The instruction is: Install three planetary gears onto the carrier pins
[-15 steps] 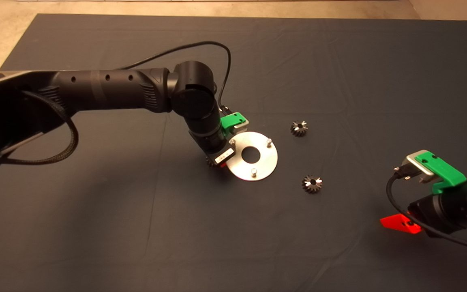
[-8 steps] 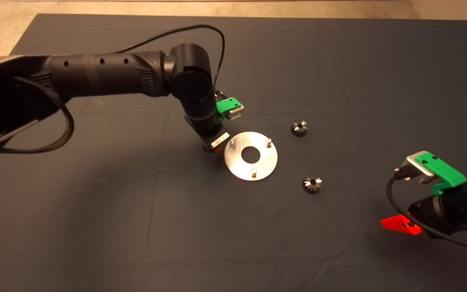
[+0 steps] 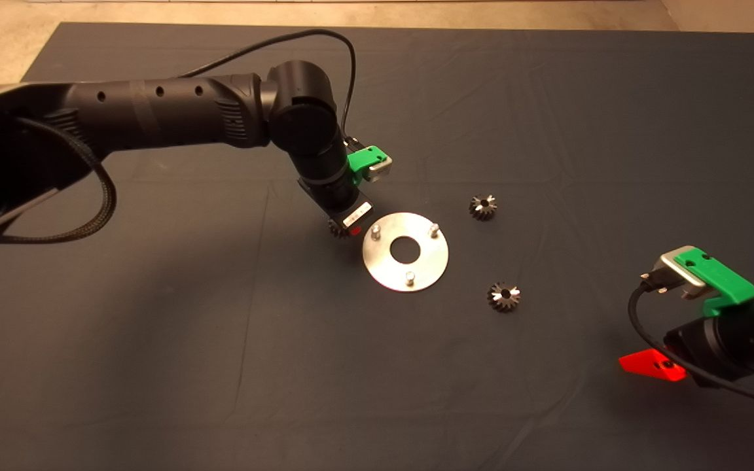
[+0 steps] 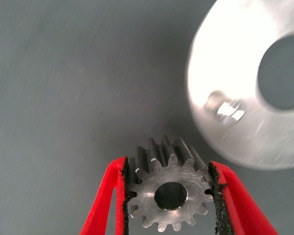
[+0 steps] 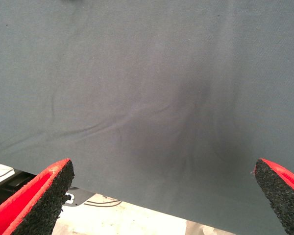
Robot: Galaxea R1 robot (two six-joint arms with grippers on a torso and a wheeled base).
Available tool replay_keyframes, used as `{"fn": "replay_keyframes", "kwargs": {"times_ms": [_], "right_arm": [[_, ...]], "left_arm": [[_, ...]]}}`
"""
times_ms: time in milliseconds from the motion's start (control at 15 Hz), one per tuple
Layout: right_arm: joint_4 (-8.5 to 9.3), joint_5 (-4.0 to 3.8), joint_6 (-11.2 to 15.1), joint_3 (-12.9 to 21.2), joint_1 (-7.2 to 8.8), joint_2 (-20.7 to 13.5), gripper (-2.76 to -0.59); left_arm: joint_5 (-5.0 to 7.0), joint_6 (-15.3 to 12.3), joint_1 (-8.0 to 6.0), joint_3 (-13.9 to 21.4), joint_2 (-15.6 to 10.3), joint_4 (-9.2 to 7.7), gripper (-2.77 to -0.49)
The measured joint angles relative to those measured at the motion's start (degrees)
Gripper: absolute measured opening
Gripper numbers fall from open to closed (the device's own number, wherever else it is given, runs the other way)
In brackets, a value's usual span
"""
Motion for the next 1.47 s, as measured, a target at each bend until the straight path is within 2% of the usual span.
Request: {"fn": "replay_keyframes", "kwargs": {"times_ms": [67,600,867,1133,1467], "right_arm": [[0.02,0.00,0.00,0.04,0.00,0.00,-0.60],[0.30,0.00,-0.02,0.11,-0.02,-0.01,-0.61],[0.37,0.00,-0.02,0.11,0.00,-0.11,-0.60],[0.39,-0.01,-0.05,0.11,0.00,-0.15,-0.60],[0.41,0.02,-0.05,0.11,0.00,-0.12,-0.60]], "left_arm": [[-0.69,0.00,-0.05,-0.13,0.05,-0.02,-2.46],[-0.82,-0.01,-0.52,-0.99,1.03,-0.17,-2.48],[-1.10,0.00,-2.05,-1.23,2.09,-0.17,-2.48],[-1.26,0.00,-2.05,-1.87,3.71,-0.27,-2.48],[-1.15,-0.01,-2.06,-1.88,4.88,-2.22,-2.48]]}}
